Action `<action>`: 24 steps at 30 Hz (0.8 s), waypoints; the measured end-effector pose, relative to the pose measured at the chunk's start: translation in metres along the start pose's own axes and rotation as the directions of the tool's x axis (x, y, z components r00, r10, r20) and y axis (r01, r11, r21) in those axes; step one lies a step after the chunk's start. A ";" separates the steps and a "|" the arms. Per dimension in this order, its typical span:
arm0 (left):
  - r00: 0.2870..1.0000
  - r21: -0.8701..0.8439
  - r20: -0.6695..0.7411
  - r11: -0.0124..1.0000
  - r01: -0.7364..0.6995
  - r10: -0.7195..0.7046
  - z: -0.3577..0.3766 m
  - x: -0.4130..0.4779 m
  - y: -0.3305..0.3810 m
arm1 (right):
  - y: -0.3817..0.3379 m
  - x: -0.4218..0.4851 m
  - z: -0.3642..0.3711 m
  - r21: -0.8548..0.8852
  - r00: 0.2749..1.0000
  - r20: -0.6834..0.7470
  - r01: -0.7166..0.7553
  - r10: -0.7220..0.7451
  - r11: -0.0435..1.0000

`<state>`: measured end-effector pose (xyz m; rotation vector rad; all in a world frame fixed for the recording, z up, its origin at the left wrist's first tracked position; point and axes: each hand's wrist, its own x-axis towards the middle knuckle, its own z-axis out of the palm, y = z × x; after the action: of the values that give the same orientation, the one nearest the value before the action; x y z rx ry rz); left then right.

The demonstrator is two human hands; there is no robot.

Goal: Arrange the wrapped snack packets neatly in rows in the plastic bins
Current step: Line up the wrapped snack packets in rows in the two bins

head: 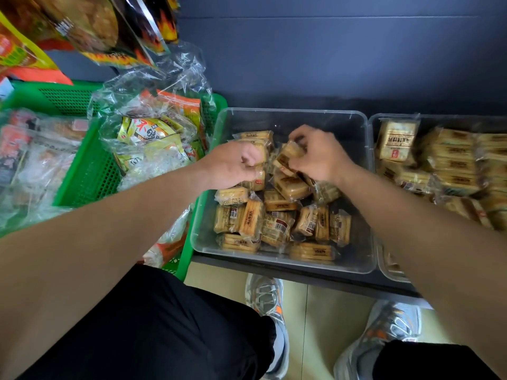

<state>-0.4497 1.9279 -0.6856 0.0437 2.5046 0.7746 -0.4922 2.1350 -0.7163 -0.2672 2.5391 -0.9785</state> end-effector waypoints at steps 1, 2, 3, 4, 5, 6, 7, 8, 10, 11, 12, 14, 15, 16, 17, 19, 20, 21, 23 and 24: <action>0.999 0.055 0.039 0.998 -0.005 0.003 0.000 -0.001 -0.001 | 0.003 0.000 -0.009 0.128 1.000 0.014 -0.018 0.017 0.992; 0.996 0.101 0.091 0.995 -0.003 -0.006 0.002 -0.002 -0.002 | 0.007 0.000 -0.017 0.203 0.999 0.031 -0.043 0.037 0.978; 0.989 0.138 0.149 0.990 0.002 -0.023 0.004 -0.003 -0.002 | 0.012 0.000 -0.022 0.225 0.997 0.053 -0.064 0.053 0.972; 0.977 0.170 0.209 0.985 0.002 -0.038 0.006 -0.004 -0.002 | 0.015 0.000 -0.025 0.214 0.995 0.075 -0.077 0.062 0.974; 0.964 0.198 0.261 0.980 -0.005 -0.048 0.008 -0.005 -0.001 | 0.018 0.000 -0.026 0.176 0.994 0.083 -0.084 0.070 0.981; 0.952 0.226 0.302 0.974 -0.016 -0.055 0.009 -0.005 0.000 | 0.020 0.001 -0.026 0.112 0.995 0.064 -0.077 0.071 0.991; 0.941 0.260 0.333 0.965 -0.026 -0.064 0.010 -0.005 0.000 | 0.022 0.001 -0.025 0.028 0.998 0.013 -0.057 0.057 0.998; 0.929 0.303 0.361 0.952 -0.037 -0.079 0.012 -0.006 0.000 | 0.022 0.000 -0.023 -0.071 0.998 -0.058 -0.028 0.024 0.997; 0.899 0.410 0.421 0.910 -0.068 -0.123 0.016 -0.005 0.000 | 0.018 -0.008 -0.021 -0.231 0.980 -0.188 0.027 -0.071 0.973; 0.887 0.454 0.443 0.886 -0.095 -0.132 0.019 -0.004 0.000 | 0.016 -0.014 -0.019 -0.278 0.970 -0.212 0.055 -0.117 0.959; 0.883 0.482 0.452 0.868 -0.123 -0.126 0.022 -0.004 0.001 | 0.013 -0.021 -0.015 -0.311 0.967 -0.202 0.088 -0.156 0.946; 0.894 0.494 0.438 0.856 -0.154 -0.092 0.024 -0.002 0.000 | 0.011 -0.038 -0.003 -0.327 0.970 -0.121 0.161 -0.210 0.931; 0.905 0.490 0.418 0.858 -0.154 -0.076 0.023 -0.002 0.000 | 0.011 -0.046 0.004 -0.341 0.968 -0.078 0.198 -0.238 0.919; 0.917 0.475 0.394 0.868 -0.146 -0.061 0.022 -0.002 -0.002 | 0.012 -0.051 0.010 -0.375 0.963 -0.038 0.234 -0.267 0.897; 0.930 0.442 0.365 0.888 -0.129 -0.046 0.020 -0.002 -0.004 | 0.015 -0.054 0.015 -0.401 0.960 0.015 0.261 -0.279 0.878; 0.960 0.355 0.281 0.930 -0.092 -0.012 0.015 0.000 -0.007 | 0.015 -0.060 0.022 -0.266 0.968 0.156 0.235 -0.199 0.935; 0.974 0.322 0.226 0.943 -0.078 0.003 0.012 0.000 -0.008 | 0.013 -0.062 0.024 -0.144 0.959 0.245 0.178 -0.140 0.973; 0.986 0.293 0.164 0.954 -0.064 0.016 0.010 0.001 -0.008 | 0.011 -0.063 0.028 -0.045 0.944 0.314 0.124 -0.104 0.991; 0.999 0.232 0.037 0.972 -0.040 0.032 0.008 0.003 -0.006 | 0.007 -0.064 0.036 0.023 0.934 0.343 0.099 -0.101 0.995; 0.999 0.208 -0.014 0.978 -0.029 0.032 0.008 0.004 -0.005 | 0.004 -0.064 0.040 0.016 0.939 0.330 0.101 -0.101 0.995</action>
<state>-0.4485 1.9280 -0.6957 0.1492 2.5980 0.5234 -0.4176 2.1347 -0.7268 -0.5215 2.2369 -0.8848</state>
